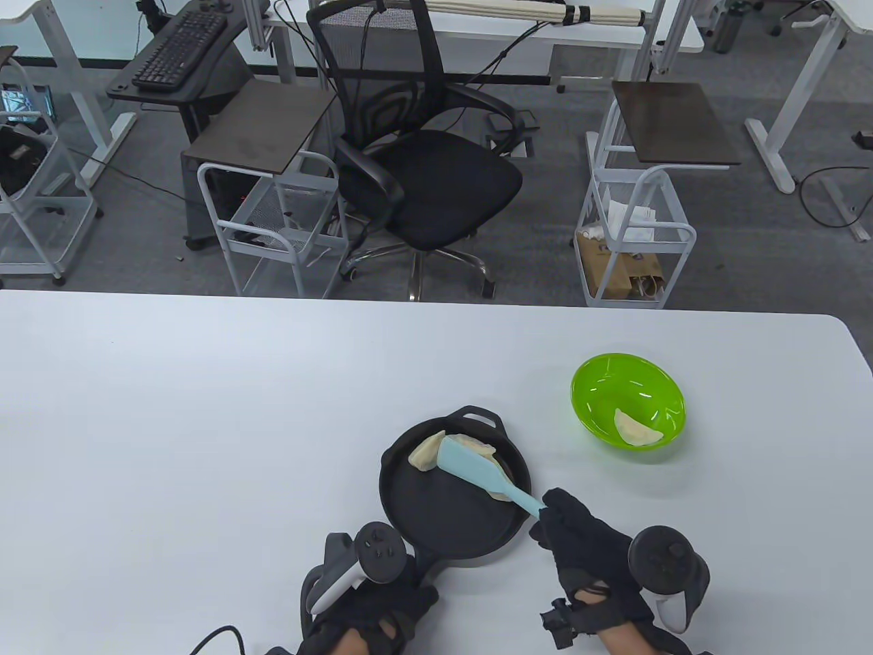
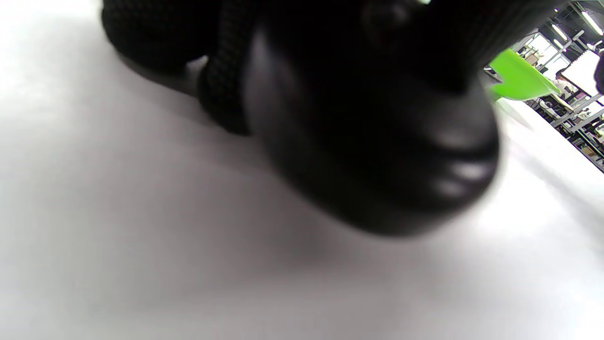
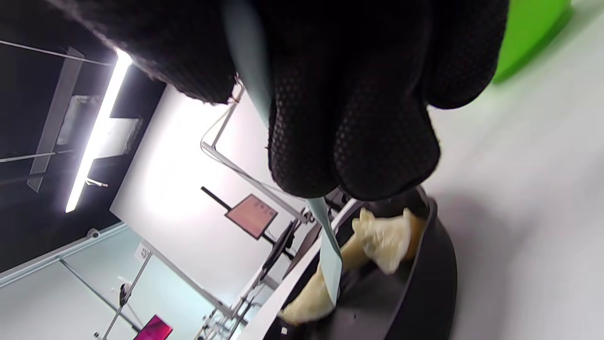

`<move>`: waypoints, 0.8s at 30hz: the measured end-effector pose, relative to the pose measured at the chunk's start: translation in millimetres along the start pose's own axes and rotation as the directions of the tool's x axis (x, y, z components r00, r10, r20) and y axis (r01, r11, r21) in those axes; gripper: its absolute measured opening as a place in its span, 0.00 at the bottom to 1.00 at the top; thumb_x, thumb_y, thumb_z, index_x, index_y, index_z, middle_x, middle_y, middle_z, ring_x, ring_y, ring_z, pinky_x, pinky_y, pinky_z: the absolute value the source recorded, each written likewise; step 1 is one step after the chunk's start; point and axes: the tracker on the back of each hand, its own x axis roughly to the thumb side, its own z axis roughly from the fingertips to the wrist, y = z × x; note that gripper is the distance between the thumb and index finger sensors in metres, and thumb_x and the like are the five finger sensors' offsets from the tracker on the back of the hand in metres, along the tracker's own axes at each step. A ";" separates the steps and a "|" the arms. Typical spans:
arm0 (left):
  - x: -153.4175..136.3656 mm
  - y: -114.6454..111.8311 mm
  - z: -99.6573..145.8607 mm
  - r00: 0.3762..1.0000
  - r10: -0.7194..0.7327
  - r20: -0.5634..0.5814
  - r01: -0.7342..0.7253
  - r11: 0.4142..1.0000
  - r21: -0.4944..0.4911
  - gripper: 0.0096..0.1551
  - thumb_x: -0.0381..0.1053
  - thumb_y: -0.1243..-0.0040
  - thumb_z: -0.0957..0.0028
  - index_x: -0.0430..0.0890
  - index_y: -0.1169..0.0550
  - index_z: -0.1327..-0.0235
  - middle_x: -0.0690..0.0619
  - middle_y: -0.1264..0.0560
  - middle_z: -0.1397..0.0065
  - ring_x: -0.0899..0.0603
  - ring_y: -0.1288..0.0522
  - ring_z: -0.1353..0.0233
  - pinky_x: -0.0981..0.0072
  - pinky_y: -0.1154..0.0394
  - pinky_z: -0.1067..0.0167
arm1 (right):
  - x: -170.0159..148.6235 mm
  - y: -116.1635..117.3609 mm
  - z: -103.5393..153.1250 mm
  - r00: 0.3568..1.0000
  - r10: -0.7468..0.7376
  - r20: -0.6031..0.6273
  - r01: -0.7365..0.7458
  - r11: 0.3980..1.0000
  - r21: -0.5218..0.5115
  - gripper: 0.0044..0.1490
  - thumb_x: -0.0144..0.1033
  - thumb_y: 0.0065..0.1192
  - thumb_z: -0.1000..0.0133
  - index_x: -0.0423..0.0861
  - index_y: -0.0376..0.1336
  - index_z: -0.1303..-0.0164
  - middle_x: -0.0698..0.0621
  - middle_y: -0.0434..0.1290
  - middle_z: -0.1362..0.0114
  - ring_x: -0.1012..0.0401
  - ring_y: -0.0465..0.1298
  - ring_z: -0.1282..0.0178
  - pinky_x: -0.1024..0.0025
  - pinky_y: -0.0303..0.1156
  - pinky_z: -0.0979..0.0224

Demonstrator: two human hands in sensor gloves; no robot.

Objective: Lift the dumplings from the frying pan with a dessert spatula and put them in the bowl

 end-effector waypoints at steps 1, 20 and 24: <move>1.6 -0.2 0.3 1.000 -0.016 -0.001 0.016 1.000 -0.001 0.42 0.69 0.40 0.51 0.45 0.32 0.30 0.61 0.13 0.54 0.49 0.15 0.60 0.49 0.23 0.50 | -3.7 3.7 -0.6 0.999 -0.027 -0.033 0.028 0.999 0.033 0.35 0.41 0.66 0.39 0.26 0.65 0.37 0.35 0.83 0.48 0.41 0.85 0.54 0.40 0.71 0.34; 5.0 -1.4 -1.2 1.000 -0.003 0.002 0.003 1.000 -0.001 0.42 0.67 0.39 0.51 0.42 0.32 0.32 0.61 0.12 0.59 0.50 0.15 0.64 0.48 0.22 0.51 | -20.8 16.3 -3.4 0.927 -0.263 -0.267 0.303 0.945 0.121 0.34 0.38 0.64 0.39 0.24 0.63 0.36 0.35 0.84 0.50 0.41 0.86 0.57 0.42 0.72 0.35; 7.0 -2.5 -1.3 1.000 -0.009 0.020 0.009 1.000 -0.011 0.42 0.67 0.38 0.51 0.42 0.31 0.32 0.62 0.12 0.59 0.50 0.15 0.64 0.48 0.22 0.51 | -25.8 26.6 -4.7 0.917 -0.273 -0.292 0.335 0.923 0.191 0.34 0.38 0.63 0.38 0.25 0.62 0.34 0.35 0.83 0.48 0.41 0.85 0.55 0.41 0.70 0.33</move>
